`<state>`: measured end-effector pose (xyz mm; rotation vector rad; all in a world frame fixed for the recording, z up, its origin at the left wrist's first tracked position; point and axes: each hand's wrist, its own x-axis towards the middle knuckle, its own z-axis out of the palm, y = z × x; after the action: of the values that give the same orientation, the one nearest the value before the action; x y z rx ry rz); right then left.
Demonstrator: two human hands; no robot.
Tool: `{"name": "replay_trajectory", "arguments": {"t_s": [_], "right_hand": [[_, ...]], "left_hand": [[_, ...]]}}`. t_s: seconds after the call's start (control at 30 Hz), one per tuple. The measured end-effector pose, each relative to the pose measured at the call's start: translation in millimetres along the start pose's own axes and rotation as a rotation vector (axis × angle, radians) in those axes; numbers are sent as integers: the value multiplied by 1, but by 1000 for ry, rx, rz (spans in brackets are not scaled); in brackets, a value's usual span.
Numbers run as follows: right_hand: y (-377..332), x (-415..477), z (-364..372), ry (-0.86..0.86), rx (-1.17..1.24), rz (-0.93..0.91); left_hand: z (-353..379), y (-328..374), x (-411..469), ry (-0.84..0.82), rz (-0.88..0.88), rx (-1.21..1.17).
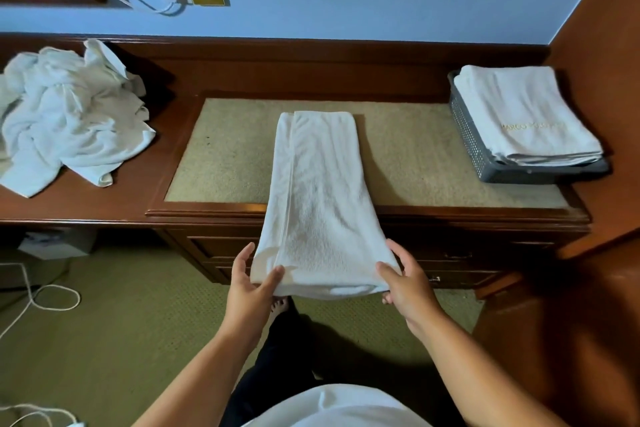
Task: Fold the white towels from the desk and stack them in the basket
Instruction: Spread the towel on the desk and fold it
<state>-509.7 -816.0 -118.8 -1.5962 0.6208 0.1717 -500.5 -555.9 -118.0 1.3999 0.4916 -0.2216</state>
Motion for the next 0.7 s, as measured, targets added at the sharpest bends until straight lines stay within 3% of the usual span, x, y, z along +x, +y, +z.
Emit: {"name": "replay_trajectory", "arguments": {"t_s": [0.13,0.4,0.53,0.7], "right_hand": [[-13,-14,-4,-40,13,-1],[-32,-40,-24,-152,72,32],[-55,-44,-38,-272,23,-36],[-85,-47,-45,-256,126,-104]], "left_hand": [[0,3,-8,-52,38,-46],[0,22,-35,-197,-131,-305],[-5,43,-39,-248,-148,-298],[0,70,-41,-312,-155,-300]]}}
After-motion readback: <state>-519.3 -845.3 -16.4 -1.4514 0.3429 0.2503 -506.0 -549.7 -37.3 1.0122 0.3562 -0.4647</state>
